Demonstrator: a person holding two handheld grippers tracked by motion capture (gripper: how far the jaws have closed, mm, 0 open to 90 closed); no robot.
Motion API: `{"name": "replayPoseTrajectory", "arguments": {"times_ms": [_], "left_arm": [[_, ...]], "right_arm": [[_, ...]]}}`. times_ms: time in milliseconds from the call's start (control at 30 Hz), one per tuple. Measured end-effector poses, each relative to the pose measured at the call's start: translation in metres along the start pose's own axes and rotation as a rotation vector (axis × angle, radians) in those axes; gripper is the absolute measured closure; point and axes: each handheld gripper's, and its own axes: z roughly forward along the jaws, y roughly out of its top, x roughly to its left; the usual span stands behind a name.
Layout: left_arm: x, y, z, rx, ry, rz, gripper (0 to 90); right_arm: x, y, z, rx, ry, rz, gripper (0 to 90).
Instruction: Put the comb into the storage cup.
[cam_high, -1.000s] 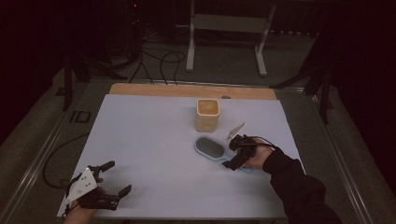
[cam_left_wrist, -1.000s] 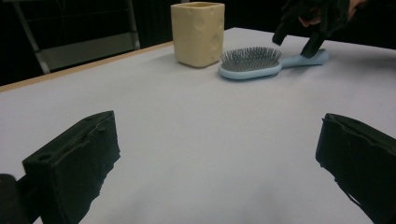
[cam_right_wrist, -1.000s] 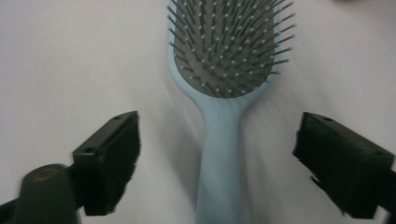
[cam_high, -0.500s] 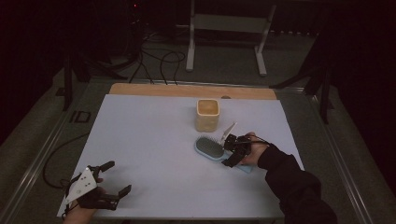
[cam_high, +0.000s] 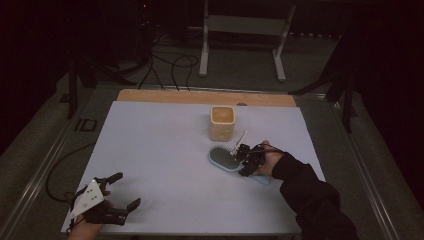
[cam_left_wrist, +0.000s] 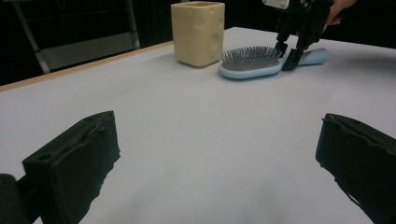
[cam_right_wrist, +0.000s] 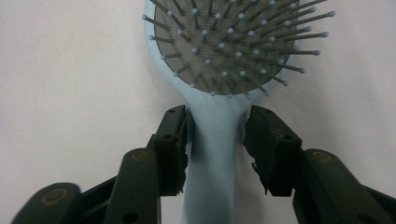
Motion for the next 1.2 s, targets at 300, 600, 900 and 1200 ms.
{"name": "replayPoseTrajectory", "arguments": {"times_ms": [300, 600, 900, 1200], "left_arm": [[0.0, 0.0, 0.0, -0.001, -0.001, -0.002, 0.0], [0.0, 0.0, 0.0, 0.002, -0.003, -0.001, 0.0], [0.001, -0.001, 0.001, 0.003, -0.001, -0.004, 0.0], [0.001, -0.001, 0.001, 0.003, 0.0, -0.004, 0.0]], "right_arm": [[0.002, 0.005, 0.001, 0.022, -0.007, -0.012, 65.6], [0.006, 0.001, 0.002, 0.0, -0.023, 0.009, 70.8], [0.005, -0.007, -0.002, -0.082, 0.007, 0.028, 71.1], [0.01, -0.007, -0.018, -0.207, -0.014, 0.021, 71.1]]}}
